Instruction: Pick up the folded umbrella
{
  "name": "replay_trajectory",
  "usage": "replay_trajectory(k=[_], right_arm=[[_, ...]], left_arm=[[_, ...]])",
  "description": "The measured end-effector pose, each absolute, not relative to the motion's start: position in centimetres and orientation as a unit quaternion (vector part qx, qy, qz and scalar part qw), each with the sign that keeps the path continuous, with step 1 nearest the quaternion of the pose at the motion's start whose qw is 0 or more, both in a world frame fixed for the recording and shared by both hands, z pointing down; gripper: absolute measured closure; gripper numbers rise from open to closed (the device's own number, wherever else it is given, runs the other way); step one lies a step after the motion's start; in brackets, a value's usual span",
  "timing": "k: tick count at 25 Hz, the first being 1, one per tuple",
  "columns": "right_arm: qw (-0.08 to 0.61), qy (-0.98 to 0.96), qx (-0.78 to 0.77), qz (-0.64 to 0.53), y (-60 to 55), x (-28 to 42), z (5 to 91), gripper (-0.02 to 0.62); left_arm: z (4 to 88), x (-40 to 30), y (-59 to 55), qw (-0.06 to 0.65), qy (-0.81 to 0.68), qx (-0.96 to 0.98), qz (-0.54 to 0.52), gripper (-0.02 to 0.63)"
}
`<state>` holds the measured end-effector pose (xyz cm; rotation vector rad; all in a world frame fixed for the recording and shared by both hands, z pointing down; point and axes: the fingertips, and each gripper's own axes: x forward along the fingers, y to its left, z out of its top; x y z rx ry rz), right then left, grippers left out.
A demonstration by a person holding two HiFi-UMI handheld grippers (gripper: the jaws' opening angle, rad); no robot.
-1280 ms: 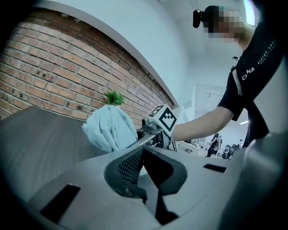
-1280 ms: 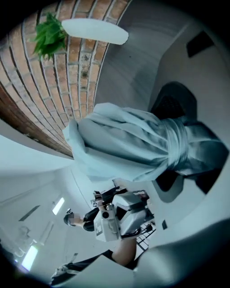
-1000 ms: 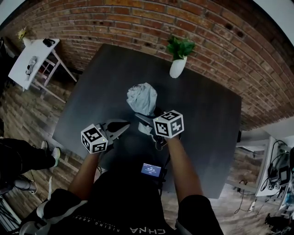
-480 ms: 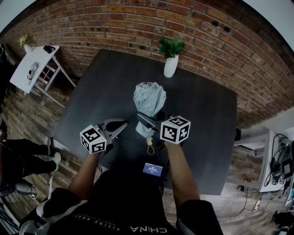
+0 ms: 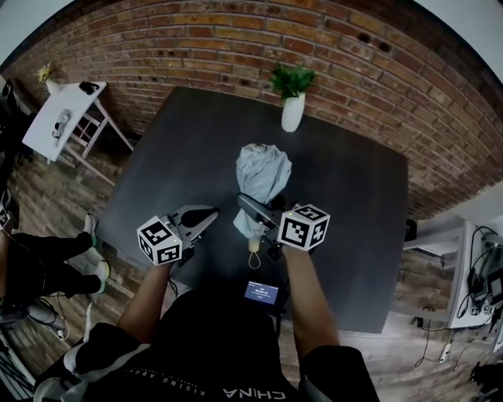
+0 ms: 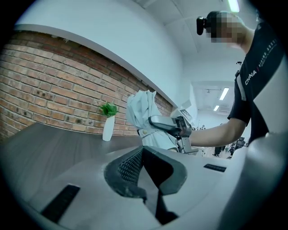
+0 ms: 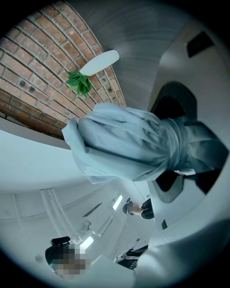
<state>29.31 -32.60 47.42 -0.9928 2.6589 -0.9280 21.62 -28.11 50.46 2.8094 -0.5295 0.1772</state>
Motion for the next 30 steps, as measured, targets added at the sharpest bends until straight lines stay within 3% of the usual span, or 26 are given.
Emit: replay_trajectory(k=[17, 30], right_arm=[[0.163, 0.856, -0.363, -0.332, -28.7, 28.6, 46.2, 0.288], [0.233, 0.808, -0.419, -0.342, -22.1, 21.2, 45.2, 0.288]], left_arm=[[49.5, 19.7, -25.2, 0.121, -0.142, 0.98, 0.069, 0.604], [48.4, 10.7, -20.0, 0.101, -0.1, 0.988, 0.052, 0.604]])
